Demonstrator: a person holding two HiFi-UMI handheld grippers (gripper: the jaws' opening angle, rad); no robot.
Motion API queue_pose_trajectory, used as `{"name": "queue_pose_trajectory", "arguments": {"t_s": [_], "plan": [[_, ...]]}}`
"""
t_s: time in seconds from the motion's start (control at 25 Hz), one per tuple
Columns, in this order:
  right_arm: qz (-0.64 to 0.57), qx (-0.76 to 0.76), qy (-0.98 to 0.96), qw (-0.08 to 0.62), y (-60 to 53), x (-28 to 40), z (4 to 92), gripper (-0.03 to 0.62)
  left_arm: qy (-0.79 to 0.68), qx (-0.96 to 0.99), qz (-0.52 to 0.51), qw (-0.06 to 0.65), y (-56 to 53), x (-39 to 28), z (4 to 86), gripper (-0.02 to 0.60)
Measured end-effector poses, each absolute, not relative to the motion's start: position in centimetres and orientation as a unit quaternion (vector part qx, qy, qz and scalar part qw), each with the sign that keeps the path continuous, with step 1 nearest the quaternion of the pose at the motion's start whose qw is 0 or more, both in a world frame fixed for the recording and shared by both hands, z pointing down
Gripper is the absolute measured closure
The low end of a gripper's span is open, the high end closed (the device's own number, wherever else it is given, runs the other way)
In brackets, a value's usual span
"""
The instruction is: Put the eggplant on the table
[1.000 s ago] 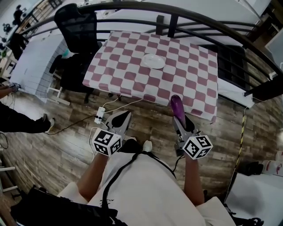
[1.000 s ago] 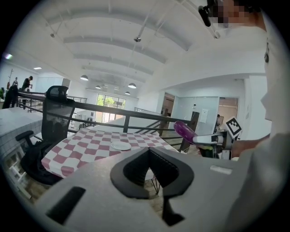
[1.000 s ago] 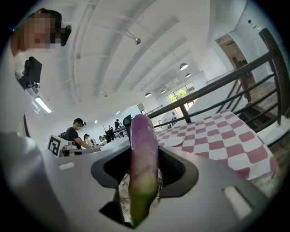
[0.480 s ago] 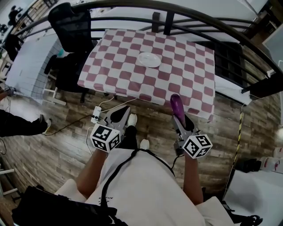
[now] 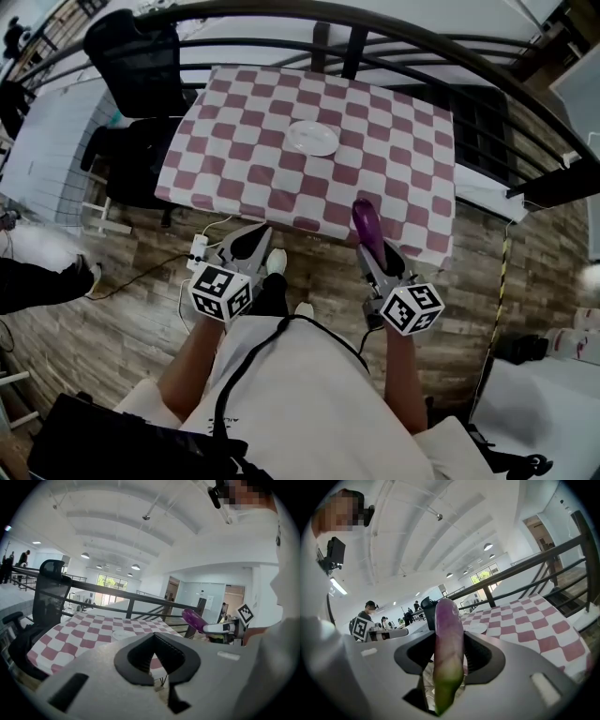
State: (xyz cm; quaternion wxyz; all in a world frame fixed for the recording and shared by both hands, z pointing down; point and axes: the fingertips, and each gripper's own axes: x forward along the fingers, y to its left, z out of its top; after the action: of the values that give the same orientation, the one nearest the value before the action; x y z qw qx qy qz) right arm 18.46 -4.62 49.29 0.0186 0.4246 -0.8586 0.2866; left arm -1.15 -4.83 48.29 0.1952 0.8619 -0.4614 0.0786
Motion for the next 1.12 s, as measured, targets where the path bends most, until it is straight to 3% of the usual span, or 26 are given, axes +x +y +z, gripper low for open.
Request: {"name": "queue_pose_trajectory", "arguments": {"t_s": [1.12], "plan": [[0.260, 0.477, -0.838, 0.047, -22.7, 8.5, 47.8, 0.402, -0.365, 0.908, 0.097, 0.179, -26.3, -7.2, 48.3, 0.577]]}}
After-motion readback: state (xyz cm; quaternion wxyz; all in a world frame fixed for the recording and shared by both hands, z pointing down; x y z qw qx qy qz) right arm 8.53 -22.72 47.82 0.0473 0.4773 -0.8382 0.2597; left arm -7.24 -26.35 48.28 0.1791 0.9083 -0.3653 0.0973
